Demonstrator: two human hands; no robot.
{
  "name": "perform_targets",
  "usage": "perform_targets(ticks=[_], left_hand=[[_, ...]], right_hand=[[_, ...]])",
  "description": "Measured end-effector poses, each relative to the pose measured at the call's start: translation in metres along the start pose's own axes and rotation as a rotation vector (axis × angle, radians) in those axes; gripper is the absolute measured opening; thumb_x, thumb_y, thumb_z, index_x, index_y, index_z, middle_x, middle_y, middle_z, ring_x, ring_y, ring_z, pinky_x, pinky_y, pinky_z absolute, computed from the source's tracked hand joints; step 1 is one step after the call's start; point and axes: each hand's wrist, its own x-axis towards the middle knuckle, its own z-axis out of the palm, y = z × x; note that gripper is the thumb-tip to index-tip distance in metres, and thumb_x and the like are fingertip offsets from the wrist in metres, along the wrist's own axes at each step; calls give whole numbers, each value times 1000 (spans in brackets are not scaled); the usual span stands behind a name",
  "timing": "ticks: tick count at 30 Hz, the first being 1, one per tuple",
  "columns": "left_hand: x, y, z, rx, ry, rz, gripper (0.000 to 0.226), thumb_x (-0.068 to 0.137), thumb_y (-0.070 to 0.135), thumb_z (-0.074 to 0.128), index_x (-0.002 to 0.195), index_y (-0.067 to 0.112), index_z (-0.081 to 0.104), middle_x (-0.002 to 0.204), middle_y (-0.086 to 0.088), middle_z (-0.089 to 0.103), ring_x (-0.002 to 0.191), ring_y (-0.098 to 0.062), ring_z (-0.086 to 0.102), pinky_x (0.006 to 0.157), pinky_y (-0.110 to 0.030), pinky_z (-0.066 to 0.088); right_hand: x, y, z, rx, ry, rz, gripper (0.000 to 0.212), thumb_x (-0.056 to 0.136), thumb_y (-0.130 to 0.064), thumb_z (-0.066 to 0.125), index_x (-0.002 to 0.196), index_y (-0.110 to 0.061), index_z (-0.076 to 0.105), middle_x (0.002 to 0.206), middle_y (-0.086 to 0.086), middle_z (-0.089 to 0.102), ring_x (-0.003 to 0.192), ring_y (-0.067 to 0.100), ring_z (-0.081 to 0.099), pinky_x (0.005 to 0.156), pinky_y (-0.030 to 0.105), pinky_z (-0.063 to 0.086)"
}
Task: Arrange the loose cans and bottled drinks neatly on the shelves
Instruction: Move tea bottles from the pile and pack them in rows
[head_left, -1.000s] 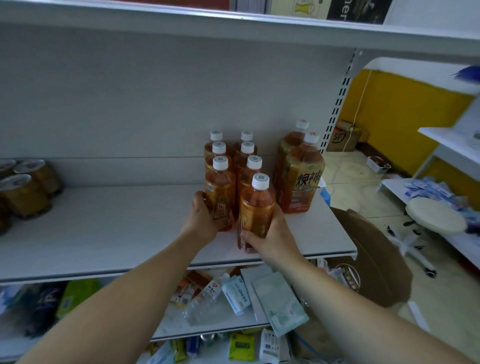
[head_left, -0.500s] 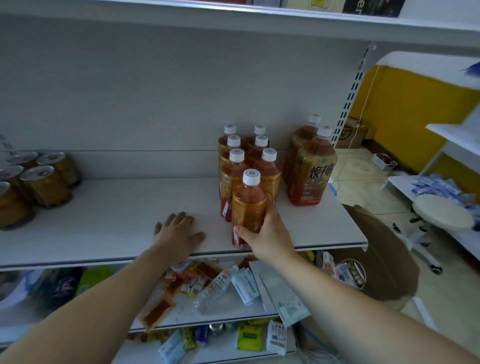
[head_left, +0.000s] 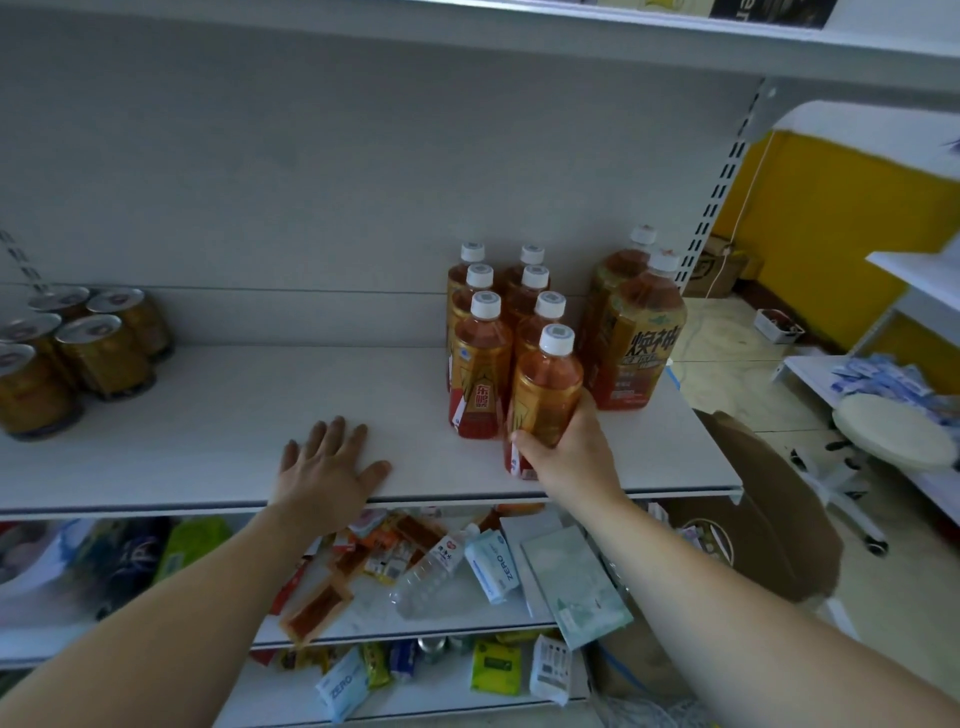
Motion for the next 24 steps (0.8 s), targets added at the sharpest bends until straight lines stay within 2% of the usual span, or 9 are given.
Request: perform_targets(ticks=[4,8,10,12,15,18,21,24], left_hand=[[0,-1,-7,-17,-77,1,73,93,65,19,152,27,-1,160,0,-9,147,-20,-9,119,-44,-1],[-5,-5,-21,-121,-110,-33,74,92,64,27,152,28,2,160,3,-6,147,-20,-5,119,-45,3],[-10,-9,-32,-189,-71,-44,76,91,65,34,152,28,7,160,3,-1,147,-20,-1,119,-44,7],[-17,-15,-49,-255,-18,-37,76,90,63,40,152,27,12,160,3,4,147,-20,3,119,-42,9],[-29,-32,-80,-341,49,-10,73,91,54,47,151,23,20,160,0,9,146,-21,9,119,-38,11],[-54,-64,-113,-333,118,-7,71,91,53,48,150,22,22,159,-1,14,146,-20,13,118,-35,13],[-86,-115,-141,-255,144,-39,71,91,56,47,150,23,23,158,0,18,145,-21,17,117,-35,16],[-121,-178,-162,-195,178,-58,69,89,55,51,147,23,31,155,-2,28,141,-22,25,115,-34,23]], right_hand=[[2,-4,-6,12,-44,10,78,76,-38,78,139,-27,33,132,0,52,119,22,55,91,30,41],[5,-37,-34,-53,37,-116,101,74,-51,76,151,-23,17,152,2,28,138,22,31,110,38,30],[8,-66,-47,-119,89,-229,95,78,-53,71,151,-20,19,153,3,26,141,21,26,112,36,25],[10,-100,-52,-199,87,-359,84,81,-56,66,147,-18,30,149,4,35,137,23,32,113,36,28],[7,-146,-39,-332,-20,-475,72,81,-60,62,138,-20,45,140,4,48,128,25,45,108,39,37],[-8,-190,-7,-508,-172,-494,76,84,-64,57,144,-21,39,148,3,42,134,25,40,108,33,35],[-28,-235,40,-599,-241,-510,83,83,-70,52,148,-22,32,154,3,34,139,26,35,111,35,33],[-49,-280,102,-618,-312,-531,85,82,-72,51,147,-20,33,152,5,36,137,28,37,110,38,34]])
